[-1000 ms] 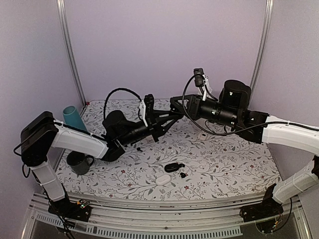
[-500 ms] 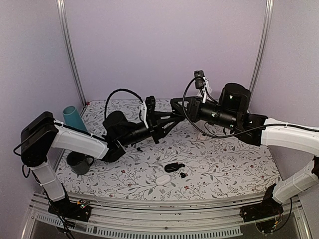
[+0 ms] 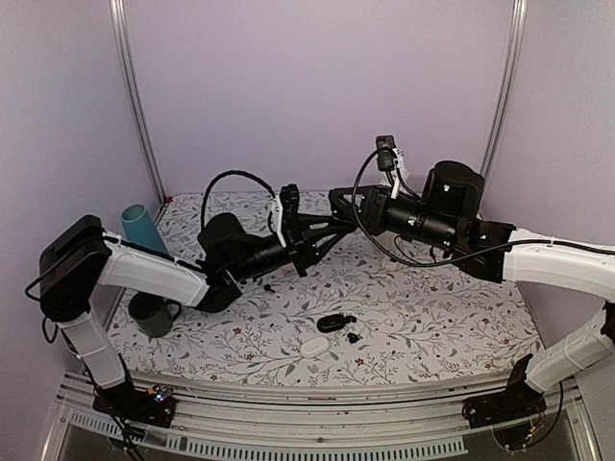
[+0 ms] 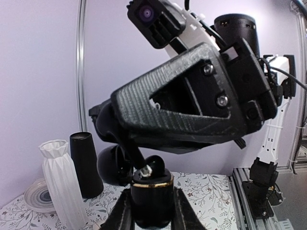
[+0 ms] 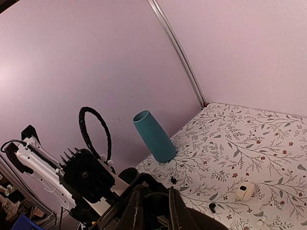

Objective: Insert the wireless bluetooth earbuds into the charging case
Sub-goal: Insert the right earbud into the right side groove of the charging case.

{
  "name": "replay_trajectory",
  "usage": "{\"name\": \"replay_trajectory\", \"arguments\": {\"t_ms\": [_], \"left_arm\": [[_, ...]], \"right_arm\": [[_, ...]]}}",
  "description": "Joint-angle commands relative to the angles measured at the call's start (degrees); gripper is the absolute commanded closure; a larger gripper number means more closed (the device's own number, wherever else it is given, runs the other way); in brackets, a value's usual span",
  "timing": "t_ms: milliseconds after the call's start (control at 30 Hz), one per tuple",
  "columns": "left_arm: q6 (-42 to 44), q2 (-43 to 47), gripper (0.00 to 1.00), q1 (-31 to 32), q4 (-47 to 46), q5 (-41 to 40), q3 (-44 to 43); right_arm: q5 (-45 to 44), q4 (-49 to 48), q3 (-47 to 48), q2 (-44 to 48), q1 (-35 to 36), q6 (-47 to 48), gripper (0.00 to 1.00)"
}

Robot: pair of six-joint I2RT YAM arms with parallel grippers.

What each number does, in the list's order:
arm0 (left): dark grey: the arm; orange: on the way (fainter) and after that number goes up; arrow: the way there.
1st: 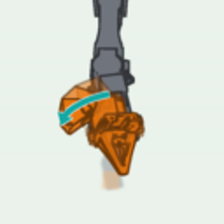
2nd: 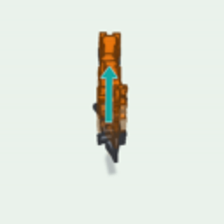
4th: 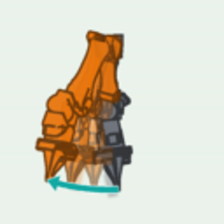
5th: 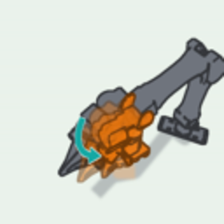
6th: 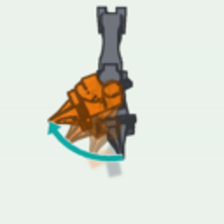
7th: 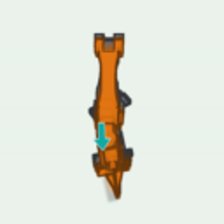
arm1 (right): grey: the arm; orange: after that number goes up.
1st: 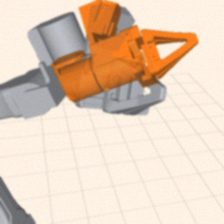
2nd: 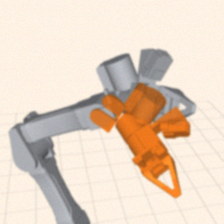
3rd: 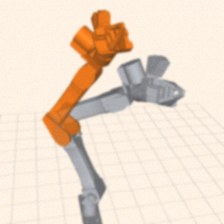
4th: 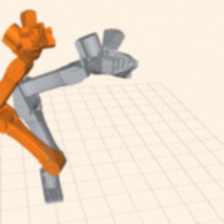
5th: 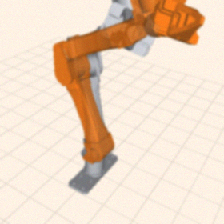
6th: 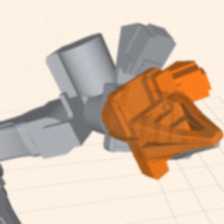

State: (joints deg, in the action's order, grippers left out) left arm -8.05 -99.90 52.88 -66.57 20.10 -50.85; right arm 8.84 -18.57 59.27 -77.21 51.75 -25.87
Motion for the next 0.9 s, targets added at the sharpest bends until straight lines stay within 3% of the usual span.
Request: {"name": "replay_trajectory", "arguments": {"t_ms": [0, 467, 867], "left_arm": [[0.4, 2.61, 1.0, 0.99, -4.3, 0.65, -0.76], [-4.77, 2.85, 1.0, 1.02, -13.14, 10.46, -0.87], [-11.27, 2.36, 1.0, 0.48, -18.34, 14.04, -1.65]], "right_arm": [[0.02, -0.94, -0.62, 1.76, 0.38, -0.3, 0.93], [8.93, -0.91, 2.26, 1.6, 0.38, 2.32, 0.91], [14.82, -0.81, 2.47, 1.78, 0.44, 4.36, 0.91]]}}
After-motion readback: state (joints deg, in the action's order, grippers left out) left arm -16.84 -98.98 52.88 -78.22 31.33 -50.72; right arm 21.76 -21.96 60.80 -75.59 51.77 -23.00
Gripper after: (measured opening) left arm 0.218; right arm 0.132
